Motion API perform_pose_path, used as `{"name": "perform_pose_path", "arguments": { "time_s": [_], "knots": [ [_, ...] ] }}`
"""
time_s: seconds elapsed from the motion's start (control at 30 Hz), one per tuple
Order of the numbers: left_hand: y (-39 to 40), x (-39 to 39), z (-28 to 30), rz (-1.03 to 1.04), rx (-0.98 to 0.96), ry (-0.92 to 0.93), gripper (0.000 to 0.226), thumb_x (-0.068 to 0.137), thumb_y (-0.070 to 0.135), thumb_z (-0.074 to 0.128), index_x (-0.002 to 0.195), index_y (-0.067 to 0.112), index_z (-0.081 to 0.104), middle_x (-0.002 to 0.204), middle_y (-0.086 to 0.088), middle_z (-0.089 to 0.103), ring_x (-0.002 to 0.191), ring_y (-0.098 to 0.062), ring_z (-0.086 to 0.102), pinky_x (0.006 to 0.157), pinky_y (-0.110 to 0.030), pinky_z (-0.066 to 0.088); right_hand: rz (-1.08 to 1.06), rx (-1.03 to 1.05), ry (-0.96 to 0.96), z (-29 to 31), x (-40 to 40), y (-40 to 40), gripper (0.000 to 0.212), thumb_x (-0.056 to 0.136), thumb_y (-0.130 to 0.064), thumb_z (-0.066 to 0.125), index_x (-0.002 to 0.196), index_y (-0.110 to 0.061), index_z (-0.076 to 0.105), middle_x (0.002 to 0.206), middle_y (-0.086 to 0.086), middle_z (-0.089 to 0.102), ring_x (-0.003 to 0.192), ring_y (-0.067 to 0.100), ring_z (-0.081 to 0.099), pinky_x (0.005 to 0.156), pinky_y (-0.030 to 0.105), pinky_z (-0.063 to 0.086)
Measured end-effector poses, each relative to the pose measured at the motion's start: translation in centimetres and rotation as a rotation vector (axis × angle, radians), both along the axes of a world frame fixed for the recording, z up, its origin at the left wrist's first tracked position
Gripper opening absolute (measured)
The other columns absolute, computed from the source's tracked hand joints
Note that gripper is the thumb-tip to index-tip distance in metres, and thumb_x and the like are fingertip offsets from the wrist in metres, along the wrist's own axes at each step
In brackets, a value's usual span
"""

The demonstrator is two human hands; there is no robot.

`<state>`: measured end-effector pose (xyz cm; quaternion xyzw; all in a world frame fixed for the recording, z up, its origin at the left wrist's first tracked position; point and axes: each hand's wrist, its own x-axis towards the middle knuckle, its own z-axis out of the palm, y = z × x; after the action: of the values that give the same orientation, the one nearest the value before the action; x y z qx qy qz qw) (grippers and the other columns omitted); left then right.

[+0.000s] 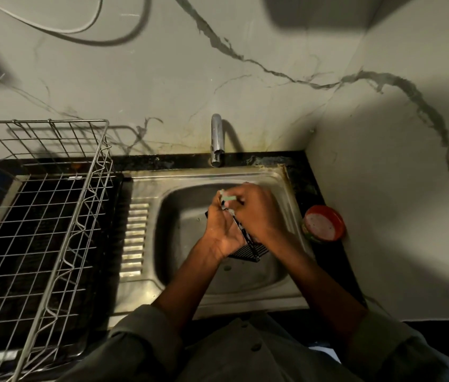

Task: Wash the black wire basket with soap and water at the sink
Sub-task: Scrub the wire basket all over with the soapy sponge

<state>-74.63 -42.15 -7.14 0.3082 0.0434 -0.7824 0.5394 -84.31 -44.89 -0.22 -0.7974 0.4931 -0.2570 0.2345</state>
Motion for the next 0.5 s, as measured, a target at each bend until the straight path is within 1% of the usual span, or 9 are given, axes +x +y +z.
{"name": "perform_pose_path", "arguments": {
  "time_s": [0.07, 0.17, 0.2, 0.27, 0.33, 0.37, 0.43, 0.47, 0.5],
  "knots": [
    [0.1, 0.2, 0.2, 0.016, 0.018, -0.008, 0.064, 0.096, 0.066, 0.043, 0.114, 0.010, 0.071, 0.104, -0.013, 0.073, 0.093, -0.031, 0.072, 0.081, -0.037, 0.059, 0.072, -0.013, 0.056, -0.2, -0.6, 0.2, 0.018, 0.086, -0.013, 0.074, 0.099, -0.024, 0.079, 0.091, -0.004, 0.075, 0.082, 0.013, 0.070, 0.075, 0.037, 0.060],
    [0.0, 0.3, 0.4, -0.020, -0.003, -0.047, 0.078, 0.095, 0.071, 0.040, 0.138, 0.011, 0.064, 0.126, -0.015, 0.067, 0.104, -0.033, 0.068, 0.092, -0.044, 0.055, -0.151, -0.011, 0.046, -0.4, -1.8, -1.1, 0.015, 0.086, -0.014, 0.075, 0.097, -0.022, 0.079, 0.089, -0.001, 0.076, 0.075, 0.014, 0.071, 0.066, 0.037, 0.062],
    [0.0, 0.1, 0.6, -0.024, 0.005, -0.064, 0.077, 0.095, 0.071, 0.040, 0.138, 0.011, 0.064, 0.124, -0.016, 0.068, 0.104, -0.033, 0.068, 0.093, -0.043, 0.053, -0.175, -0.033, 0.060, -0.4, -1.6, -1.2, 0.014, 0.087, -0.016, 0.073, 0.098, -0.022, 0.078, 0.091, -0.002, 0.076, 0.078, 0.014, 0.071, 0.069, 0.034, 0.061],
    [0.0, -0.1, 0.6, -0.014, 0.022, -0.067, 0.070, 0.096, 0.069, 0.041, 0.124, 0.010, 0.069, 0.108, -0.014, 0.073, 0.096, -0.031, 0.071, 0.086, -0.039, 0.055, -0.041, -0.066, 0.107, -0.2, -0.6, -0.4, 0.017, 0.090, -0.021, 0.064, 0.100, -0.023, 0.079, 0.095, -0.004, 0.074, 0.085, 0.012, 0.067, 0.078, 0.027, 0.054],
    [0.1, -0.1, 1.0, -0.008, 0.011, -0.047, 0.068, 0.096, 0.069, 0.042, 0.117, 0.011, 0.071, 0.102, -0.015, 0.074, 0.093, -0.031, 0.071, 0.084, -0.040, 0.053, 0.014, -0.084, 0.107, 0.0, -0.8, 0.0, 0.018, 0.090, -0.020, 0.065, 0.102, -0.024, 0.078, 0.096, -0.005, 0.073, 0.088, 0.011, 0.066, 0.078, 0.025, 0.051],
    [0.1, -0.1, 1.1, -0.015, 0.001, -0.058, 0.071, 0.097, 0.070, 0.039, 0.119, 0.012, 0.071, 0.105, -0.016, 0.075, 0.095, -0.032, 0.071, 0.087, -0.042, 0.052, -0.059, -0.094, 0.119, 0.0, -1.4, -0.6, 0.018, 0.088, -0.017, 0.069, 0.102, -0.024, 0.078, 0.096, -0.004, 0.074, 0.088, 0.012, 0.067, 0.075, 0.022, 0.050],
    [0.1, -0.2, 1.6, -0.027, 0.005, -0.080, 0.083, 0.096, 0.077, 0.033, 0.133, 0.012, 0.068, 0.125, -0.020, 0.072, 0.105, -0.035, 0.071, 0.096, -0.048, 0.050, -0.260, -0.106, 0.155, -0.1, -2.5, -1.9, 0.022, 0.086, -0.009, 0.071, 0.104, -0.021, 0.078, 0.098, 0.001, 0.075, 0.090, 0.017, 0.070, 0.070, 0.018, 0.045],
    [0.1, -0.2, 1.8, -0.025, 0.016, -0.087, 0.089, 0.095, 0.082, 0.031, 0.137, 0.012, 0.066, 0.134, -0.020, 0.067, 0.110, -0.036, 0.069, 0.099, -0.050, 0.050, -0.263, -0.095, 0.151, -0.1, -2.6, -2.2, 0.022, 0.086, -0.008, 0.071, 0.103, -0.021, 0.077, 0.097, 0.000, 0.075, 0.089, 0.017, 0.070, 0.069, 0.018, 0.046],
    [0.1, -0.2, 1.9, -0.016, 0.030, -0.093, 0.094, 0.092, 0.085, 0.030, 0.137, 0.011, 0.065, 0.138, -0.020, 0.064, 0.114, -0.037, 0.067, 0.100, -0.050, 0.049, -0.183, -0.076, 0.140, -0.1, -2.1, -2.0, 0.020, 0.087, -0.011, 0.072, 0.102, -0.023, 0.078, 0.096, -0.003, 0.074, 0.086, 0.014, 0.069, 0.069, 0.019, 0.048]
  ]
}}
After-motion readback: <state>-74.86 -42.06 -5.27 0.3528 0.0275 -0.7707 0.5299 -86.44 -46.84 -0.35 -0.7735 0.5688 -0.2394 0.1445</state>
